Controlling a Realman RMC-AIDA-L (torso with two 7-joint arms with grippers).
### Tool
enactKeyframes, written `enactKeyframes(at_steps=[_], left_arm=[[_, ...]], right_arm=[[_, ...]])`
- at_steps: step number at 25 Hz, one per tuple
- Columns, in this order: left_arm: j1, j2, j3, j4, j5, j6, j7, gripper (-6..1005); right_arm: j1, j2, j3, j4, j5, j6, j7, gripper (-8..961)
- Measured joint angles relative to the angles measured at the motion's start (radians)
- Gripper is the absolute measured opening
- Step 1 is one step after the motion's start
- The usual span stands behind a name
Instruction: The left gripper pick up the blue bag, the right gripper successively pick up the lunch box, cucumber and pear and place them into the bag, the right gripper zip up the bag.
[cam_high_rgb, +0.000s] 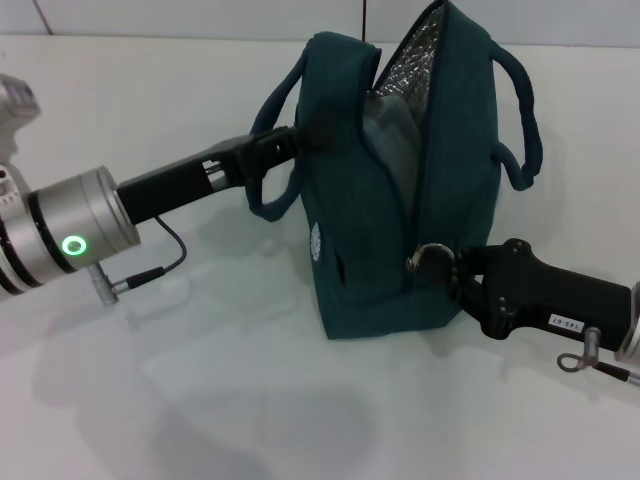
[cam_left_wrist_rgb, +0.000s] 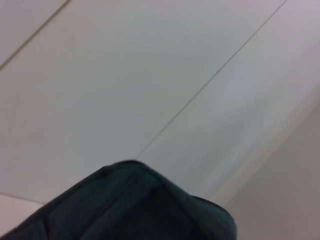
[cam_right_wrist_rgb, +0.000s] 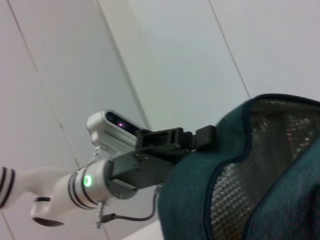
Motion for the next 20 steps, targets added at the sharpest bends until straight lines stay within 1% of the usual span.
enactKeyframes(at_steps=[2, 7, 11, 15, 18, 20], left_arm=[[0.000, 0.003, -0.002, 0.000, -0.009, 0.000, 0.017, 202], [0.002, 0.006, -0.029, -0.001, -0.028, 0.001, 0.069, 410], [0.008, 0.006, -0.057, -0.002, -0.038, 0.015, 0.107, 487], [0.014, 0.008, -0.064, -0.006, -0.039, 0.054, 0.164, 565], [0.035, 0.007, -0.064, -0.007, -0.039, 0.080, 0.227, 623], [0.066, 0.001, -0.064, -0.009, -0.034, 0.089, 0.292, 662]], right_arm=[[0.005, -0.002, 0.001, 0.002, -0.002, -0.022, 0.006, 11], [0.009, -0.005, 0.002, 0.004, -0.003, -0.056, 0.004, 11], [0.010, -0.008, 0.006, -0.001, -0.022, -0.067, 0.003, 11], [0.018, -0.010, 0.007, -0.005, -0.025, -0.097, -0.002, 11], [0.027, -0.011, 0.012, -0.006, -0.024, -0.103, -0.005, 11], [0.037, -0.007, 0.022, -0.006, -0.025, -0.100, -0.007, 11]])
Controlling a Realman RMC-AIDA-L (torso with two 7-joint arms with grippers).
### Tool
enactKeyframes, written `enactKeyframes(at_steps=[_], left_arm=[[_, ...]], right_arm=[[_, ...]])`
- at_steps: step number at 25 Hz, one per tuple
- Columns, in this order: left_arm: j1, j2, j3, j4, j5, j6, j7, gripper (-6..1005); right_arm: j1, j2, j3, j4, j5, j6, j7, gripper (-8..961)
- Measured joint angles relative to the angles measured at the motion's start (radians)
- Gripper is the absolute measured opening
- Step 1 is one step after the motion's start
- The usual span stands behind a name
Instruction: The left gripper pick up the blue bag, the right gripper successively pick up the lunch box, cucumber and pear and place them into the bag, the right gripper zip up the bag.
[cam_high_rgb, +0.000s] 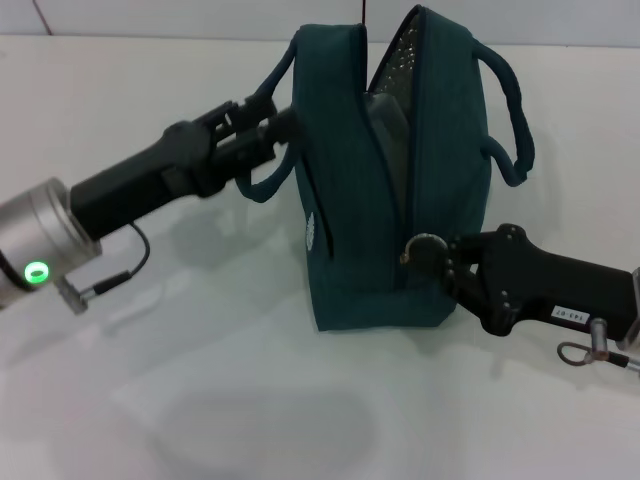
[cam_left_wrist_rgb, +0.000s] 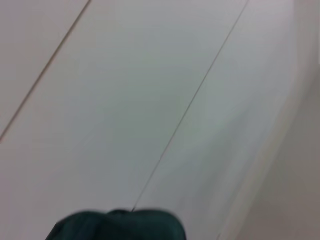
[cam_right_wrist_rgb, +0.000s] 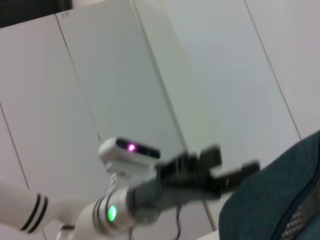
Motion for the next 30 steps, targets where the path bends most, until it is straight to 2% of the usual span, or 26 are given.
enactKeyframes(at_steps=[4, 7, 11, 16, 23, 30], left_arm=[[0.056, -0.007, 0.000, -0.036, -0.004, 0.001, 0.107, 743], [0.094, -0.008, 0.000, -0.070, -0.011, 0.007, 0.184, 744], [0.112, -0.011, 0.002, -0.132, -0.010, 0.014, 0.293, 740], [0.101, -0.013, 0.012, -0.205, -0.003, 0.014, 0.386, 737], [0.089, -0.017, 0.031, -0.221, 0.020, 0.011, 0.409, 735], [0.044, -0.018, 0.036, -0.281, 0.019, -0.001, 0.457, 733]], right_arm=[[0.019, 0.001, 0.007, -0.001, -0.002, -0.003, -0.003, 11], [0.033, 0.000, 0.030, -0.009, 0.000, -0.007, -0.009, 11], [0.046, 0.005, 0.056, -0.030, 0.003, -0.006, -0.023, 11], [0.070, 0.010, 0.070, -0.038, 0.003, 0.002, -0.046, 11], [0.094, 0.018, 0.131, -0.049, 0.007, 0.005, -0.050, 11], [0.100, 0.024, 0.139, -0.080, 0.032, 0.002, -0.076, 11]])
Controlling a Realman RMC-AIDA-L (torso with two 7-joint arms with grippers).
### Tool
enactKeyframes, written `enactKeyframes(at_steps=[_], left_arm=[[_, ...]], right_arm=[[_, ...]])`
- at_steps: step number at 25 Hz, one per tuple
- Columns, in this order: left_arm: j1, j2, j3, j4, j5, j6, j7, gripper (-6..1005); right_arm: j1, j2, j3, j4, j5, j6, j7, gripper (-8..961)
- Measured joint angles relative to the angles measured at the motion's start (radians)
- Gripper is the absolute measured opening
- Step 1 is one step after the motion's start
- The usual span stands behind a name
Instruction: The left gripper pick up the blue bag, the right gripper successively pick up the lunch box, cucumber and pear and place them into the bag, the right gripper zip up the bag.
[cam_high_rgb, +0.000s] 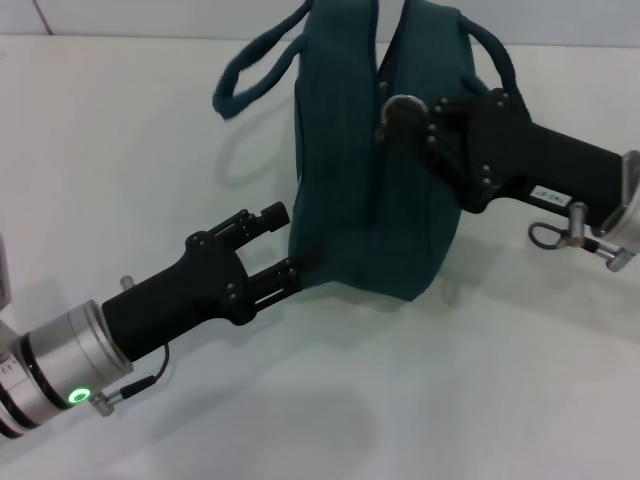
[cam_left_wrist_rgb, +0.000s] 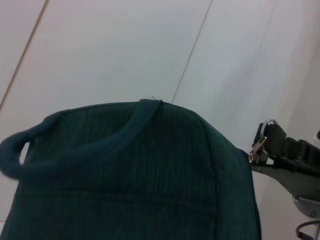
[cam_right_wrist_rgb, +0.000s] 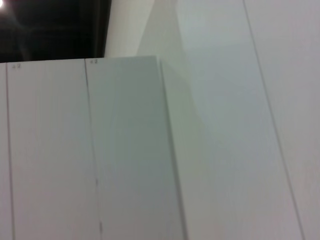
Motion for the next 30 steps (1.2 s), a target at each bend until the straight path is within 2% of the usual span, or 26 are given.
enactKeyframes(at_steps=[7, 11, 17, 30], left_arm=[[-0.007, -0.002, 0.000, -0.003, -0.002, -0.010, 0.005, 732], [-0.008, -0.005, -0.004, -0.004, -0.007, -0.018, 0.006, 731], [-0.012, -0.004, -0.002, -0.013, -0.006, -0.028, 0.007, 729], [-0.023, -0.004, 0.014, -0.015, 0.002, -0.060, 0.007, 563]], right_arm=[[0.009, 0.000, -0.012, -0.004, 0.007, 0.003, 0.003, 11], [0.017, 0.000, -0.086, 0.014, 0.006, 0.034, 0.002, 11], [0.009, 0.000, -0.082, 0.003, 0.028, 0.018, -0.001, 11], [0.010, 0.000, -0.083, 0.001, 0.050, 0.016, -0.012, 11]])
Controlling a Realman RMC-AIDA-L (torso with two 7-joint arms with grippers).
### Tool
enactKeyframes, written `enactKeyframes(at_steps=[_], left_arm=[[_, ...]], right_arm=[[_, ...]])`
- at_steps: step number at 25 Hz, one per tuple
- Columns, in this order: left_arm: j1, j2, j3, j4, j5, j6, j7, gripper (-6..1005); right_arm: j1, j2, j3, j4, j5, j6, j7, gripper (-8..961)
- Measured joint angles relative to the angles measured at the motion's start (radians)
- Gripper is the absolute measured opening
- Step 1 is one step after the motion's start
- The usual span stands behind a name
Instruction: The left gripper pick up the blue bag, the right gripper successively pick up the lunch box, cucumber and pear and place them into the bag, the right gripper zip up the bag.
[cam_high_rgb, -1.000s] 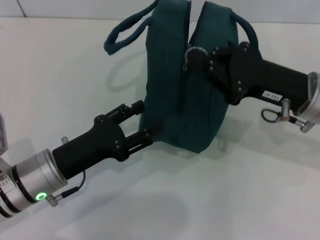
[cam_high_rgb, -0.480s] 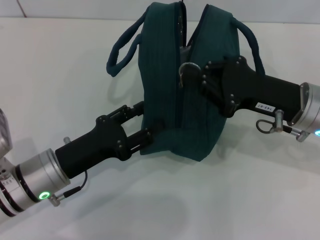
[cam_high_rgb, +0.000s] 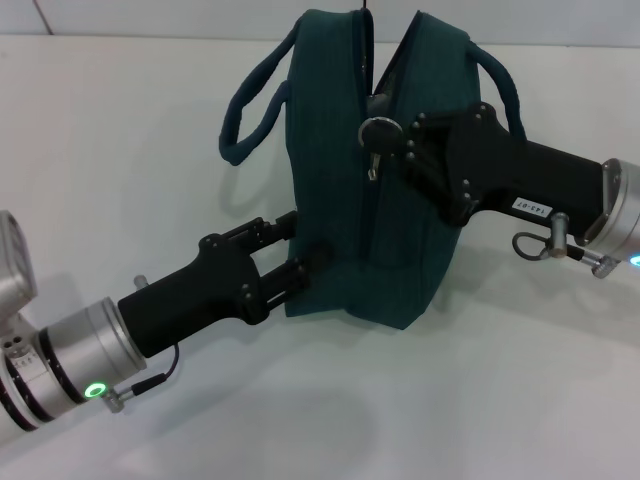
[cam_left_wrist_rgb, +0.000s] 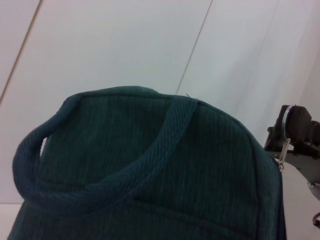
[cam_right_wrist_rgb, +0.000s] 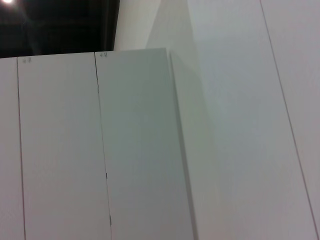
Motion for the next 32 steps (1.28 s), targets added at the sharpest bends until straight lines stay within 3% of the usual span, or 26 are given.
enactKeyframes(at_steps=[9, 15, 17, 25, 32], left_arm=[[-0.020, 0.001, 0.039, 0.000, 0.001, -0.026, 0.009, 513], [-0.029, 0.002, 0.090, 0.004, 0.001, -0.027, 0.044, 294], [-0.032, 0.003, 0.109, 0.003, 0.000, -0.030, 0.053, 155], [-0.031, 0.007, 0.174, 0.010, 0.001, -0.041, 0.068, 123], [-0.015, 0.016, 0.177, 0.017, 0.013, -0.033, 0.089, 83]], right_arm=[[0.002, -0.001, 0.001, 0.000, 0.004, 0.008, -0.012, 11], [0.006, -0.003, 0.029, 0.000, 0.004, 0.014, -0.014, 11], [0.006, -0.003, 0.048, 0.000, 0.004, 0.013, -0.014, 11], [0.004, -0.001, 0.111, 0.000, 0.005, 0.015, -0.014, 11], [-0.005, -0.002, 0.121, 0.010, 0.015, 0.026, -0.014, 11]])
